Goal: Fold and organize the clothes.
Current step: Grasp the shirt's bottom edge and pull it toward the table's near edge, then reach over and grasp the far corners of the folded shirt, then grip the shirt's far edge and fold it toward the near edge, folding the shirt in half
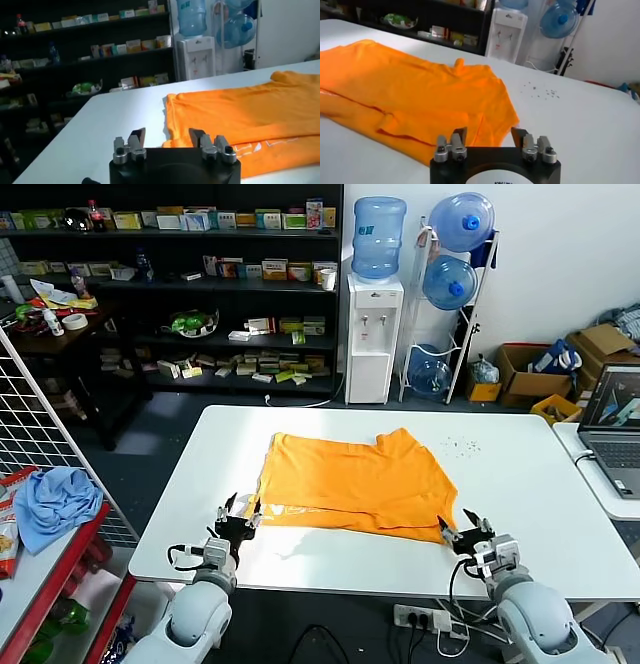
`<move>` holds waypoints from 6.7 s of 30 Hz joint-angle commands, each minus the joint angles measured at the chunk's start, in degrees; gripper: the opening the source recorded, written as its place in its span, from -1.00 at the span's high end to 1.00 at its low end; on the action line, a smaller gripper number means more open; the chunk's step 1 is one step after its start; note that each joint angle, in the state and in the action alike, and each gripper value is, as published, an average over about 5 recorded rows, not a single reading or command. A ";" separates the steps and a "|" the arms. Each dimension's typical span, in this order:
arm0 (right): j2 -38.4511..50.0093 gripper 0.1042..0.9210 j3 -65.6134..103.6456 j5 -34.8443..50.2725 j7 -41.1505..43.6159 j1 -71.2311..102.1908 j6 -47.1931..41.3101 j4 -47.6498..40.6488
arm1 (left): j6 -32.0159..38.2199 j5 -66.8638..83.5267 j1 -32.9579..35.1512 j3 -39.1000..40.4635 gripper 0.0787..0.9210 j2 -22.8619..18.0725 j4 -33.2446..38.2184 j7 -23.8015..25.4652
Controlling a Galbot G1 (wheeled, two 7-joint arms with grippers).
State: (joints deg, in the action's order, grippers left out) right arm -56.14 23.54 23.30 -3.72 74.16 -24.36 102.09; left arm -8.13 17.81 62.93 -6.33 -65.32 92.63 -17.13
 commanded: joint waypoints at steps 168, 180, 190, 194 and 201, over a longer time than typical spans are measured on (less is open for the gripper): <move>2.99 0.95 -1.32 3.27 0.45 -0.41 -2.85 4.94 | -10.82 14.84 0.19 1.20 0.97 8.78 10.56 3.17; 2.04 0.94 1.48 -1.53 -0.88 9.54 -5.85 9.61 | -10.72 14.15 9.30 -1.65 0.97 8.72 15.07 2.04; 2.14 0.35 1.42 -1.57 -1.50 8.59 -3.28 9.86 | -8.81 15.68 8.20 -3.68 0.44 7.77 13.64 1.46; 2.24 0.07 1.12 -1.20 -1.85 7.94 -3.07 10.16 | -9.66 18.36 7.24 -3.97 0.18 7.25 11.89 1.22; 2.48 -0.44 0.57 -0.50 -2.03 6.59 -3.02 9.15 | -11.22 22.78 5.33 -3.12 -0.32 6.16 7.91 2.74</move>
State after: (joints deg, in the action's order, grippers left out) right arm -53.83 23.82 22.91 -5.41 79.91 -27.68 110.18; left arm -18.53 35.57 68.41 -9.34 -58.52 103.40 -15.44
